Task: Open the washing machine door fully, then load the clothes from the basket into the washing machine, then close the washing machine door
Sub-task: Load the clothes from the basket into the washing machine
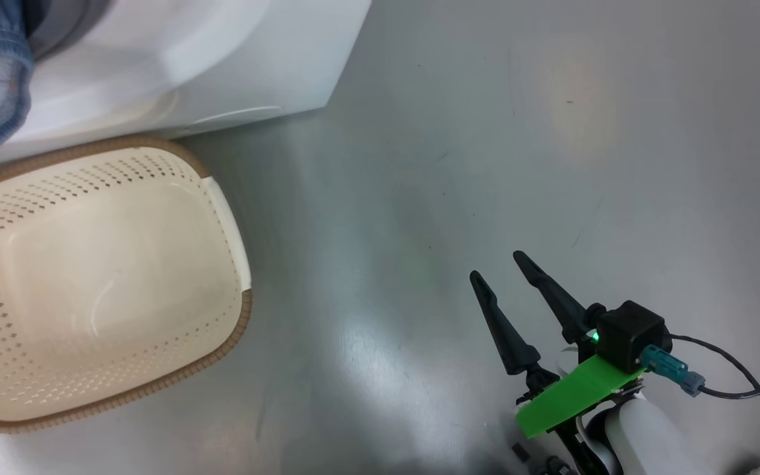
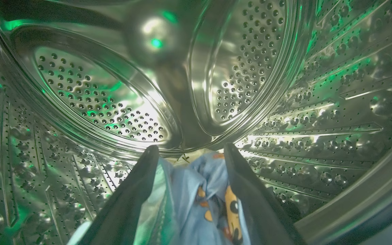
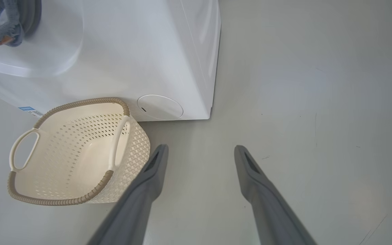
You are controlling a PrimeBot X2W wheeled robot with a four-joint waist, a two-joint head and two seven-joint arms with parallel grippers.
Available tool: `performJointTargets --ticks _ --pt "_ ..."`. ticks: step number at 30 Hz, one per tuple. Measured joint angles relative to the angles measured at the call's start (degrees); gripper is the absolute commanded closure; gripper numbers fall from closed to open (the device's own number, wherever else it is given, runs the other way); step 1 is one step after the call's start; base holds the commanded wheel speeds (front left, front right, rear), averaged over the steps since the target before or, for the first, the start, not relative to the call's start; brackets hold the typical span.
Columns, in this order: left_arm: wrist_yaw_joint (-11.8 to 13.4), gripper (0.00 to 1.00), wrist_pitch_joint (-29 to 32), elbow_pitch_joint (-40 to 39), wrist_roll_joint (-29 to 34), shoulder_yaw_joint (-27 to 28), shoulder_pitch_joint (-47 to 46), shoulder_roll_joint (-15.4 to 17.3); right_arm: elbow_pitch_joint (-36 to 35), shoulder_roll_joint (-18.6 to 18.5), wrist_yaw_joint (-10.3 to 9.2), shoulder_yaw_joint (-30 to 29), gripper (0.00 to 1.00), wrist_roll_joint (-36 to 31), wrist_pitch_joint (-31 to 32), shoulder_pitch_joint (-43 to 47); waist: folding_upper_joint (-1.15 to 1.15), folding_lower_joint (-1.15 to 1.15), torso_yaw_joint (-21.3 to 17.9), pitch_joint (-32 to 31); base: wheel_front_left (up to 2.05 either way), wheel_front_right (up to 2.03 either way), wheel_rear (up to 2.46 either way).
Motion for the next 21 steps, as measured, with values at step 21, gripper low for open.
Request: performJointTargets --ticks 21 --pt "-1.23 0.0 0.0 -0.71 -2.1 0.13 8.55 -3.07 1.04 -0.44 0.0 -2.38 0.0 0.07 0.0 0.01 0.0 0.0 3.79 -6.26 0.0 0.0 0.0"
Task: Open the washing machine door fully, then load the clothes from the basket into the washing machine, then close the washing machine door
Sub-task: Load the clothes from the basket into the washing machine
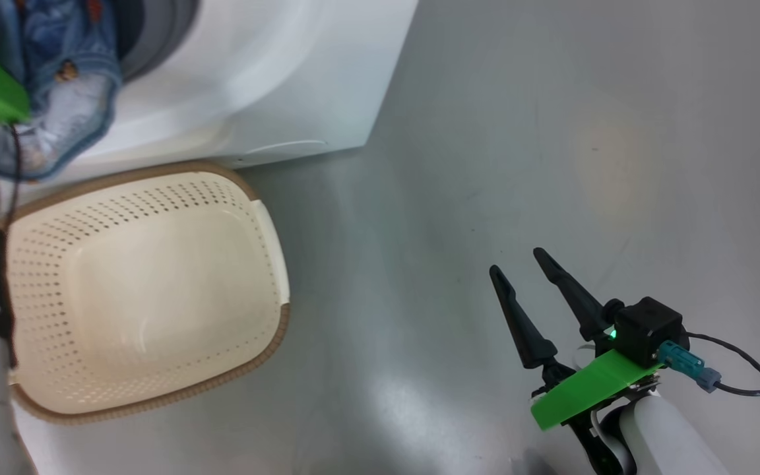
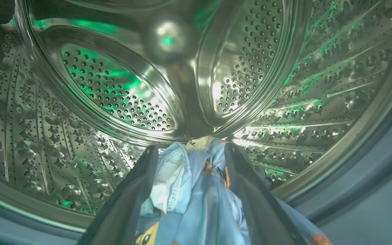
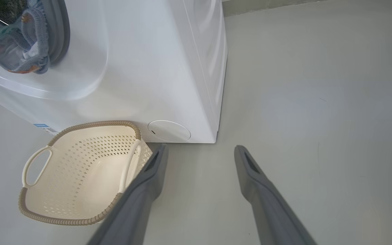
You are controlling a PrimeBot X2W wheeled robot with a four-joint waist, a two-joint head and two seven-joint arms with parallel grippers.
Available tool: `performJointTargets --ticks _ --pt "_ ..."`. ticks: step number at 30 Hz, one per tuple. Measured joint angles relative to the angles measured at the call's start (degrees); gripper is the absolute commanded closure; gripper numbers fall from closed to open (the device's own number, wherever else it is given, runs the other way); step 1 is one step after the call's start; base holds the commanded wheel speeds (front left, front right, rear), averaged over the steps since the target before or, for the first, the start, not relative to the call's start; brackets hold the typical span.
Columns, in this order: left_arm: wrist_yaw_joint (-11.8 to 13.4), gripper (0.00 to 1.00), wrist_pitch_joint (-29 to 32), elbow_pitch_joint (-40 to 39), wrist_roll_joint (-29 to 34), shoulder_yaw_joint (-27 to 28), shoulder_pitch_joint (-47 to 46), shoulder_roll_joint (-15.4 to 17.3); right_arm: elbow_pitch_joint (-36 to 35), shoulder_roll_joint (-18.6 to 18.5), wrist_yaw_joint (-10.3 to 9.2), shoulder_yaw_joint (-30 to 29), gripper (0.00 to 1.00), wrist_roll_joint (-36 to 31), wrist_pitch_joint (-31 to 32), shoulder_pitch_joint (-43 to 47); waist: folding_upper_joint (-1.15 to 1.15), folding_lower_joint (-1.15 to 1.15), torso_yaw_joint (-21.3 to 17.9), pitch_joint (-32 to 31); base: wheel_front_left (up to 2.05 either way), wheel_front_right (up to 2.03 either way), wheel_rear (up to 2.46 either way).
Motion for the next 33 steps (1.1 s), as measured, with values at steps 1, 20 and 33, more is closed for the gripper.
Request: performJointTargets --ticks 1,20,33 --pt "-0.1 0.0 0.0 -0.46 0.0 -0.12 0.97 -0.21 0.0 -0.09 0.0 -0.07 0.0 0.0 0.0 0.0 0.0 0.0 0.27 -0.29 0.0 0.0 0.0" --pt "0.31 0.0 0.0 -17.13 -2.0 1.82 22.63 -4.53 0.03 -0.93 0.0 -0.6 0.0 0.0 0.0 0.73 0.0 0.0 3.16 -5.04 0.0 0.0 0.0" --pt "1.38 0.0 0.0 -26.02 -2.26 4.45 35.13 -7.38 0.02 -1.46 0.0 -0.69 0.0 0.0 0.0 1.92 0.0 0.0 3.92 -6.09 0.0 0.0 0.0"
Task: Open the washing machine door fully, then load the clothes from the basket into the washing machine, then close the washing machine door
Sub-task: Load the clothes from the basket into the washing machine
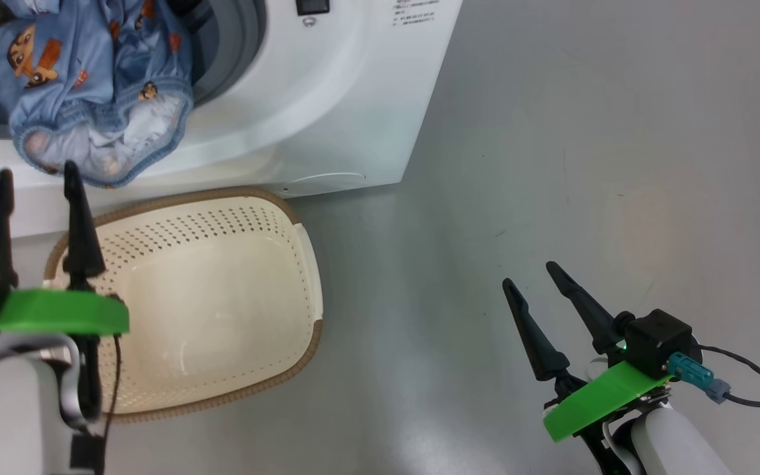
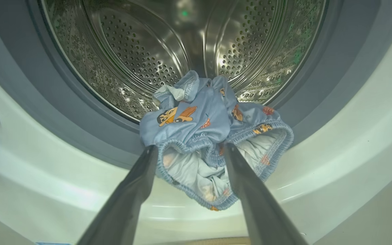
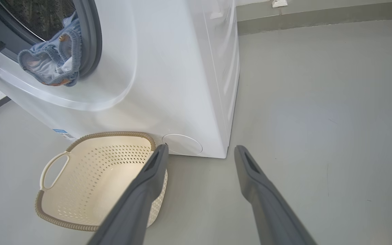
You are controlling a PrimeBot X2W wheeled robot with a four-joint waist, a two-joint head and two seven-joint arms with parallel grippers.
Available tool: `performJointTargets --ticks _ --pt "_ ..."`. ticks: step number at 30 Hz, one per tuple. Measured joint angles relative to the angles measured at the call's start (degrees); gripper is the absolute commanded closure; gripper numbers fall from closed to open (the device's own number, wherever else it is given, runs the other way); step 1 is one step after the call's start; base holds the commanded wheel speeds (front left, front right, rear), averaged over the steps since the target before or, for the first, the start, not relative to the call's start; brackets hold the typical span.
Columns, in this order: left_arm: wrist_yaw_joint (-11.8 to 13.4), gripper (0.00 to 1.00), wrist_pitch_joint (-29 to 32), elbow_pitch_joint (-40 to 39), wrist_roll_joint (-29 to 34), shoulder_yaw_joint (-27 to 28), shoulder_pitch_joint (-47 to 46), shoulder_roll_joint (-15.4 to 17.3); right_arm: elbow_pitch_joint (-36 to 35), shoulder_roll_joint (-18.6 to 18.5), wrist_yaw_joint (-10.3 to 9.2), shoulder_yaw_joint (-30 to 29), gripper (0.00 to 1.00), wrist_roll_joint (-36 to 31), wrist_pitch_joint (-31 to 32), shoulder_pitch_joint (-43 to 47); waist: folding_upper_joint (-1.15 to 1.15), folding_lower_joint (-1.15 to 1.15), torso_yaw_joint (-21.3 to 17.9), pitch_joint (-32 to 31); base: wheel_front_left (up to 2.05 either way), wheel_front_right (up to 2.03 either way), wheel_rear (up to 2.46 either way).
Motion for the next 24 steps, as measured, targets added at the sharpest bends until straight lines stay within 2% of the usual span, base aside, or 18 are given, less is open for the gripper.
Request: performJointTargets --ticks 10,24 --pt "1.89 0.0 0.01 -3.94 -0.16 0.03 9.39 -2.29 0.0 -0.14 0.0 0.0 0.0 0.0 0.0 0.0 0.0 0.0 0.41 -0.31 0.0 0.0 0.0" --pt "3.64 0.0 0.01 -6.26 -0.83 -0.58 19.86 -2.71 0.03 -0.31 0.0 0.02 0.0 0.09 0.0 -0.01 0.0 0.0 0.51 -0.63 0.0 0.0 0.0"
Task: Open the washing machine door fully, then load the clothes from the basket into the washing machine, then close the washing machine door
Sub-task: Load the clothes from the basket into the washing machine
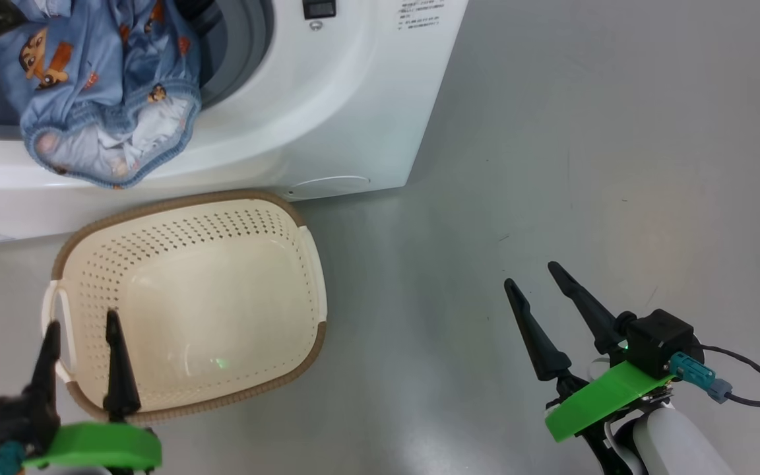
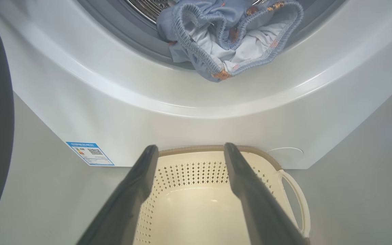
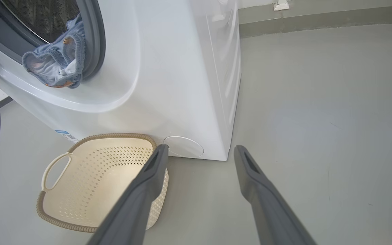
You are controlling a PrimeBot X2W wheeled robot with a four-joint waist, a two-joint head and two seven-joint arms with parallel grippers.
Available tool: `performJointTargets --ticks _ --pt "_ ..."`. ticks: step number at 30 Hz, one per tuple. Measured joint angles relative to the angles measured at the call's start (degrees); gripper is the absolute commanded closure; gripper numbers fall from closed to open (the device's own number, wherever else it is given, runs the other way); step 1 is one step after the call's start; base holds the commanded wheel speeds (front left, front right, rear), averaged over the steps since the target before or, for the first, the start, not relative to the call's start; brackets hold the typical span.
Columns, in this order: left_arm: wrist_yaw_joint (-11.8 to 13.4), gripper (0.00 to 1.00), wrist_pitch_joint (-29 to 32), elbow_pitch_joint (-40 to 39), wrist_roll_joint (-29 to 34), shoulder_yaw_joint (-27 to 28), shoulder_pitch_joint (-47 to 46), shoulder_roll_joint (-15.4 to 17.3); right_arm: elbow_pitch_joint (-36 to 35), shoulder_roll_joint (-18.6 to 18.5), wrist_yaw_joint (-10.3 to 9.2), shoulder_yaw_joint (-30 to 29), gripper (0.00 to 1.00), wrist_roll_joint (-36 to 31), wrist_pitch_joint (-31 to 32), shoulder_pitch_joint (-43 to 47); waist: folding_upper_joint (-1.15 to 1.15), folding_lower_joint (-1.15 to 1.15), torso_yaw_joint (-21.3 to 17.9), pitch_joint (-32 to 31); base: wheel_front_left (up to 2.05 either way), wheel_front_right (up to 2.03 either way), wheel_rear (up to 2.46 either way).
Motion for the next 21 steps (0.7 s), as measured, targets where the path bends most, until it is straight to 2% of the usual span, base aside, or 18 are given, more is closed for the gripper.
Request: performJointTargets --ticks 8,15,21 --pt "0.42 0.0 0.0 -0.37 -0.66 -1.1 4.79 0.01 0.01 -0.07 0.0 0.02 0.0 1.37 0.0 -0.01 0.0 0.0 0.0 -0.02 0.0 0.0 0.0" --pt "2.25 0.0 0.0 -1.29 -2.24 -2.64 5.06 0.01 0.05 -0.16 0.0 0.07 0.0 1.37 0.0 -0.01 0.0 0.0 0.04 -0.06 0.0 0.0 0.0" --pt "2.5 0.0 0.0 -1.49 -2.43 -3.04 5.06 0.02 0.11 -0.16 0.0 0.05 0.0 1.37 0.0 -0.02 0.0 0.0 -0.08 -0.14 0.0 0.0 0.0"
